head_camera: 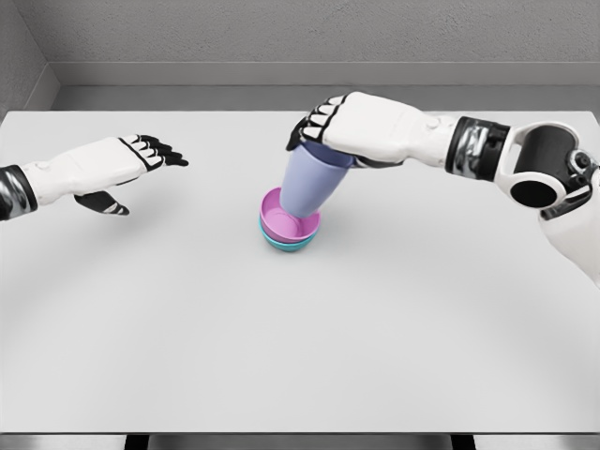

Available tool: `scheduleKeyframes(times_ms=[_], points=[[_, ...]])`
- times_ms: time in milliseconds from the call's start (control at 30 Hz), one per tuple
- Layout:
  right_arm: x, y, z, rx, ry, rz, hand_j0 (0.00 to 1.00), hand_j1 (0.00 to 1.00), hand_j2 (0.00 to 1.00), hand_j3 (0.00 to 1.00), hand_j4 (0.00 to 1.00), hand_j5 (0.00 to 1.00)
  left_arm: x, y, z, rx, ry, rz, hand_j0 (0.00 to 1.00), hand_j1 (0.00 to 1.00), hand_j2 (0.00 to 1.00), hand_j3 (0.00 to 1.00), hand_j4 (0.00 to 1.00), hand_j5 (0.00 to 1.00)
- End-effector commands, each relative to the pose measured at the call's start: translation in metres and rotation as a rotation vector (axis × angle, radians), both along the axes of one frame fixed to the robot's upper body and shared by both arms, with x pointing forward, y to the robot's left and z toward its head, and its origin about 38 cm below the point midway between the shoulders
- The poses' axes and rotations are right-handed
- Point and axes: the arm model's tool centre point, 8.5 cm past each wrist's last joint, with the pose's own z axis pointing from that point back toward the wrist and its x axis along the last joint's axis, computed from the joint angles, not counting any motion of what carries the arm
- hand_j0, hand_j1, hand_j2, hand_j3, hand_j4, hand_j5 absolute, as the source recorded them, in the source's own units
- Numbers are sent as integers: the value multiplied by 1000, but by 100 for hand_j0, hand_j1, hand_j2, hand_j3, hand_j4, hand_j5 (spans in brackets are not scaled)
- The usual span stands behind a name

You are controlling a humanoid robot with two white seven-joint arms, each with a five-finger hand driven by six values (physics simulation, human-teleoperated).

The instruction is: Stacking bowl and cup with both arms

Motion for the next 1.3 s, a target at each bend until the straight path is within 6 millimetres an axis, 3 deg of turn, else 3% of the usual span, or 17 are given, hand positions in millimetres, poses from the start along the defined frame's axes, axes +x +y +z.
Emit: scheduleKeyframes(times_ms=[0,233,1167,1200,1267], points=[[1,3,-4,3,13,3,66,66,66,66,66,66,0,0,1,-7,1,3,100,100,100,100,100,100],[9,6,-21,1,63,-13,66,66,66,66,66,66,-1,8,7,0,-13,14,100,100,100,100,100,100],[21,11,-40,-7,111,-43,67,67,67,67,67,67,-5,2,1,3,-3,-1,100,100,100,100,100,100],[21,11,-40,-7,111,-43,68,68,68,68,68,68,-4,3,1,3,-2,1,100,100,100,100,100,100],[21,15,-40,6,115,-37,100,100,100,100,100,100,-5,2,2,1,-3,-2,100,100,100,100,100,100]])
